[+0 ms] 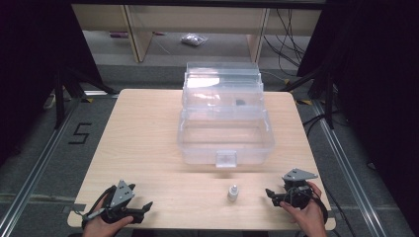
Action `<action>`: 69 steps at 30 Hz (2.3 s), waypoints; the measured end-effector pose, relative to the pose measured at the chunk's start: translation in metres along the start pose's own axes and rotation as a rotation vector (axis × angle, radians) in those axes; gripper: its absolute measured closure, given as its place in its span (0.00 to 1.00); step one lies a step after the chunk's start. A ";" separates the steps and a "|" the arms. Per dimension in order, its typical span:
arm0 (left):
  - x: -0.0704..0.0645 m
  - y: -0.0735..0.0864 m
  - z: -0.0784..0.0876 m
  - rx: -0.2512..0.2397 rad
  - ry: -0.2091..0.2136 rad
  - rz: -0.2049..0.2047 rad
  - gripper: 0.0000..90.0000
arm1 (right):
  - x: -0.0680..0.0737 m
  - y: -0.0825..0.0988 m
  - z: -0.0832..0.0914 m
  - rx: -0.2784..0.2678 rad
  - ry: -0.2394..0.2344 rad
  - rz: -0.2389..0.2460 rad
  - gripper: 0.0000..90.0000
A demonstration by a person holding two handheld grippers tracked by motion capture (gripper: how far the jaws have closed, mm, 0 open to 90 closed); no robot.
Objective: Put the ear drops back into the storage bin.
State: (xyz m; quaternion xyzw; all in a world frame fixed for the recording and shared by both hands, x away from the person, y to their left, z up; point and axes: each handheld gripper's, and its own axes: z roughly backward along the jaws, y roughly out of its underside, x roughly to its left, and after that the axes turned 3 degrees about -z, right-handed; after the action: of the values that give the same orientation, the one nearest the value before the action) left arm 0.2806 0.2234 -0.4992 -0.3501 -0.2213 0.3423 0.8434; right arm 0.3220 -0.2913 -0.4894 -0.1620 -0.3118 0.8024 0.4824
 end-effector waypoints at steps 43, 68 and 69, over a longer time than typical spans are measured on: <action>0.003 0.000 0.002 0.029 0.004 -0.026 0.18 | 0.089 -0.061 0.004 0.232 -0.183 0.430 0.31; 0.002 0.000 0.001 0.023 0.011 -0.020 0.18 | 0.116 -0.091 -0.042 0.409 -0.223 0.611 0.49; 0.002 0.000 0.001 0.023 0.011 -0.020 0.18 | 0.116 -0.091 -0.042 0.409 -0.223 0.611 0.49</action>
State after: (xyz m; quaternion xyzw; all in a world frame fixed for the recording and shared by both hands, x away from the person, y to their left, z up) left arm 0.2817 0.2256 -0.4983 -0.3401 -0.2162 0.3344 0.8519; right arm 0.3508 -0.1444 -0.4566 -0.0595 -0.1333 0.9675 0.2065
